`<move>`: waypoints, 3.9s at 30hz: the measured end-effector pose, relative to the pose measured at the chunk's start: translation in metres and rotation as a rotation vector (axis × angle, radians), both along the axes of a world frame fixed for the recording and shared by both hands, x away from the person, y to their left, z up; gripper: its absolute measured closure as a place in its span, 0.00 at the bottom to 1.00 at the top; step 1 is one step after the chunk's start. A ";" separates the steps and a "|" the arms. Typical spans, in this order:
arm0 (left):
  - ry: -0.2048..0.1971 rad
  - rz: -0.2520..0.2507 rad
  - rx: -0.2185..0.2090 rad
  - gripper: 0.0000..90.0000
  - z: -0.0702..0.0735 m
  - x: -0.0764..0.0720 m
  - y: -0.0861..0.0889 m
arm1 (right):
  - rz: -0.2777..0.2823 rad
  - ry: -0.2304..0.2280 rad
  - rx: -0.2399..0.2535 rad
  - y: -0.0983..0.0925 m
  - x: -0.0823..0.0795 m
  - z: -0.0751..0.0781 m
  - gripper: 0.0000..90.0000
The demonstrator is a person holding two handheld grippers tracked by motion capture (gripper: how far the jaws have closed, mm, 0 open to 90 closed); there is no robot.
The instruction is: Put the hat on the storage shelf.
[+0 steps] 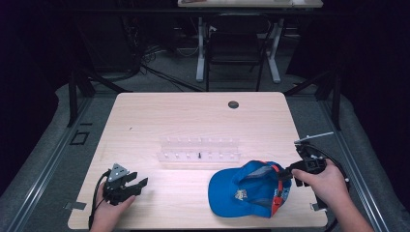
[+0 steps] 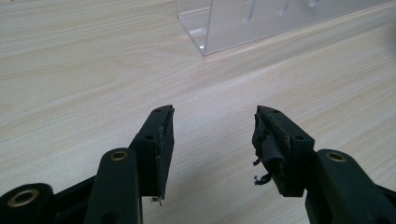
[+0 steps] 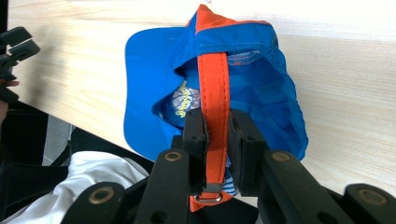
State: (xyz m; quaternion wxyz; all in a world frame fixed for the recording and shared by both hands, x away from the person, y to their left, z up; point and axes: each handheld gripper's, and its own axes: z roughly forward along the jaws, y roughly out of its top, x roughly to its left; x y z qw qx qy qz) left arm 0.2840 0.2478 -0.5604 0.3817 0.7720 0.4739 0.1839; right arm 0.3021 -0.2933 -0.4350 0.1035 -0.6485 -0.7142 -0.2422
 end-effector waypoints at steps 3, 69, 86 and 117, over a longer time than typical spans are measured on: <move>-0.004 0.002 -0.001 0.53 0.000 0.000 0.000 | 0.017 0.012 -0.006 0.003 0.002 0.009 0.87; 0.001 -0.002 -0.002 0.53 0.000 0.000 0.000 | 0.109 0.030 0.267 0.057 0.021 0.111 0.87; 0.000 -0.006 0.002 0.53 0.000 0.000 -0.001 | 0.086 -0.015 0.322 0.057 0.028 0.125 0.87; 0.004 -0.012 0.000 0.54 0.000 0.000 -0.002 | 0.109 -0.062 0.338 0.087 0.051 0.160 0.87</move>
